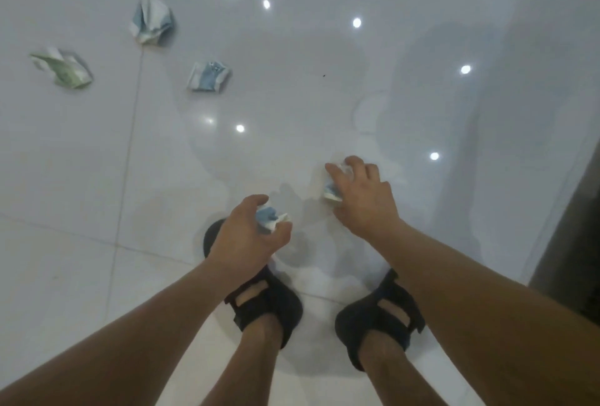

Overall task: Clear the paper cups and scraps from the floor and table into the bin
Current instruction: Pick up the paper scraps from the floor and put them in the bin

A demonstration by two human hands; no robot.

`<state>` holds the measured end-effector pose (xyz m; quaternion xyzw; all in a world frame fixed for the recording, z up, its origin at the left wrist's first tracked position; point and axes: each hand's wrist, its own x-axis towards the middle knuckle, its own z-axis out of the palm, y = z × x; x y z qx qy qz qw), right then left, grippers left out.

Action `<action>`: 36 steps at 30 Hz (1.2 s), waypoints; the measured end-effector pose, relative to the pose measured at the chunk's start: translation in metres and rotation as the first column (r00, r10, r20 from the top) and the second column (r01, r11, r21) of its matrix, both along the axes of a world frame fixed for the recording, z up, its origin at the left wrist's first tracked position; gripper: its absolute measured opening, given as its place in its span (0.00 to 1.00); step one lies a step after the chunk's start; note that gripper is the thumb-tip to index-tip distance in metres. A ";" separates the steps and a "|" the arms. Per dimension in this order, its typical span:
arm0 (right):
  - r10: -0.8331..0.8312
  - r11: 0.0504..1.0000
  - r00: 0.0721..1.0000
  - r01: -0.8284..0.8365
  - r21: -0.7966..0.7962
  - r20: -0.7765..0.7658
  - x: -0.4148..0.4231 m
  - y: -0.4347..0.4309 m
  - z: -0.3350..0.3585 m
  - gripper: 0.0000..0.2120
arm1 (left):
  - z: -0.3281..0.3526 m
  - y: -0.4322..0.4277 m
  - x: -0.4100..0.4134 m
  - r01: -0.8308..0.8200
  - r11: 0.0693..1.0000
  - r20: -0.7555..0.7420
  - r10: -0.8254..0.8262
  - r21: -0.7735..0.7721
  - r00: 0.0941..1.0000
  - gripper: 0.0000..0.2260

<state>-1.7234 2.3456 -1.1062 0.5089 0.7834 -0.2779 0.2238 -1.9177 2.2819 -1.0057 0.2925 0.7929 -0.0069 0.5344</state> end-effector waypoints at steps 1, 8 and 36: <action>-0.018 1.000 1.000 0.018 0.015 -0.014 -0.002 -0.003 -0.004 0.32 | -0.002 -0.002 -0.002 -0.013 1.000 0.000 0.013 0.005 1.000 0.28; -0.231 0.969 0.948 0.245 0.040 -0.217 -0.002 -0.003 0.053 0.30 | 0.034 0.021 -0.010 -0.007 0.994 0.038 0.003 0.105 0.999 0.30; 0.370 0.914 0.700 -0.392 0.104 -0.611 -0.204 -0.008 0.689 0.35 | 0.615 -0.109 -0.138 -0.507 0.656 -0.017 0.621 0.558 0.784 0.32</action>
